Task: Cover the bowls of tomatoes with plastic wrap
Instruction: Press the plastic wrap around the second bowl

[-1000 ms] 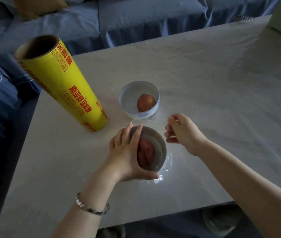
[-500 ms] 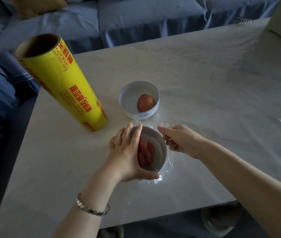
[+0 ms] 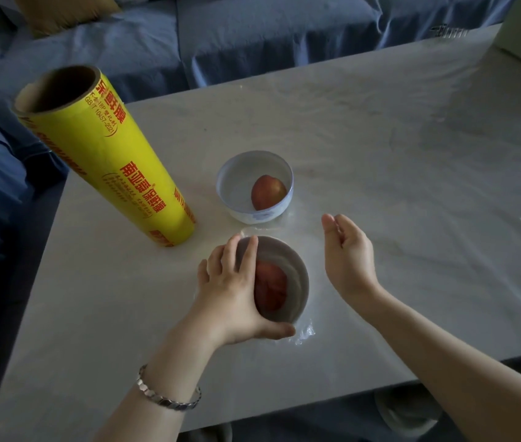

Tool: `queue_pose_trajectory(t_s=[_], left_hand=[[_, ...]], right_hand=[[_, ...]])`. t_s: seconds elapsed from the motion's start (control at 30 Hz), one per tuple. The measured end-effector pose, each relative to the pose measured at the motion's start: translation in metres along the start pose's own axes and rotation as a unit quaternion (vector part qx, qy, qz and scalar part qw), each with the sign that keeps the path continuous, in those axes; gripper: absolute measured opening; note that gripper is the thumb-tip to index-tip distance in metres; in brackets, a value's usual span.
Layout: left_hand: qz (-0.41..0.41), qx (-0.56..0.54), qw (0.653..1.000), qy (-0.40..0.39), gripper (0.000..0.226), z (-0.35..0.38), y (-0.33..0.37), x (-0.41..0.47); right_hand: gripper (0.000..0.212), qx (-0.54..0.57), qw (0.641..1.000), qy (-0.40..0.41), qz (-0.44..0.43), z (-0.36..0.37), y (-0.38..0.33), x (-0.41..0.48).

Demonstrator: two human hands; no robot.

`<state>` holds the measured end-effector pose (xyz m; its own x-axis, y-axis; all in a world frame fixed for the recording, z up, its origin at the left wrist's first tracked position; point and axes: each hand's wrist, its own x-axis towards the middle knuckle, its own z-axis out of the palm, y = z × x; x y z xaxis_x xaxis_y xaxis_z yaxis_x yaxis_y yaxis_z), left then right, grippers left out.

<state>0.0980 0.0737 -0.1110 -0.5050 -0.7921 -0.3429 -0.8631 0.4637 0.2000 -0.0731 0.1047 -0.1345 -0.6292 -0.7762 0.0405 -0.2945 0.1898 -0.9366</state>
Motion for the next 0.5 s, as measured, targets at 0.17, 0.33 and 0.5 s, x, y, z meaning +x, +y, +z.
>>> queue_pose_trajectory(t_s=[0.17,0.33,0.5], left_hand=[[-0.015,-0.013,1.0,-0.001,0.137,0.0,0.003,0.0],[-0.038,-0.03,0.999,0.006,0.138,0.002,0.009,-0.002],[-0.115,-0.065,0.99,0.043,0.138,0.008,0.022,-0.008]], right_hand=[[0.045,-0.018,0.999,0.021,0.03,-0.001,0.02,0.009],[0.044,-0.06,0.995,-0.004,0.081,0.016,0.031,0.013],[0.046,-0.096,0.966,-0.119,0.209,0.01,0.025,0.024]])
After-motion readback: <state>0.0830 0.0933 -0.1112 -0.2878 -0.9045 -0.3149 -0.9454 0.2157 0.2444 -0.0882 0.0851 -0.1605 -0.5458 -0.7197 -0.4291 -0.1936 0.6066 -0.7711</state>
